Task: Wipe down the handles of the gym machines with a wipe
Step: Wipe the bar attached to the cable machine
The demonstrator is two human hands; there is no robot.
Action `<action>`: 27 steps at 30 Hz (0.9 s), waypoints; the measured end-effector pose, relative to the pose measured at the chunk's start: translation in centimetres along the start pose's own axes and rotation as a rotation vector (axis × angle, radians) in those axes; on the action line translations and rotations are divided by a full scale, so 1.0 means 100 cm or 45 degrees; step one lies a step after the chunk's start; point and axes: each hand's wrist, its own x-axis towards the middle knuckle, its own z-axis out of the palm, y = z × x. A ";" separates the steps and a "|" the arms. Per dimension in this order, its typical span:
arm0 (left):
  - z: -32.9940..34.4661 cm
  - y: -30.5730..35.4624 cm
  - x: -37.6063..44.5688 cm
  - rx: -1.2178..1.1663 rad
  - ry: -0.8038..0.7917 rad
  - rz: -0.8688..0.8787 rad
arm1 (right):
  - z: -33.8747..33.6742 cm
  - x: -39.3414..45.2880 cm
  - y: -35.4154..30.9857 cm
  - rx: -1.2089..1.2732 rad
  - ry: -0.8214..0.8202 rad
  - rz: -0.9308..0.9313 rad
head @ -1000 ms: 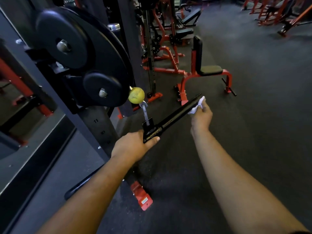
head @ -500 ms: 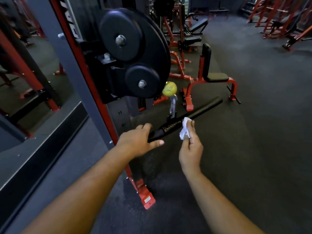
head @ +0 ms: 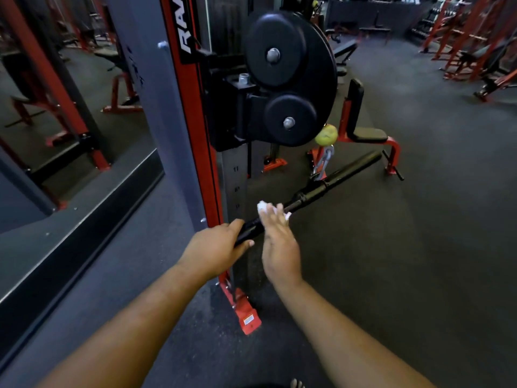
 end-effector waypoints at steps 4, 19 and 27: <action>0.011 -0.001 -0.014 -0.102 -0.014 -0.070 | -0.042 0.021 0.038 -0.560 -0.199 -0.299; 0.029 0.003 -0.036 -0.155 -0.015 -0.054 | -0.071 0.031 0.058 -0.744 -0.306 -0.354; 0.033 0.006 -0.034 -0.204 -0.014 -0.057 | -0.017 -0.049 0.003 -0.244 -0.395 -0.426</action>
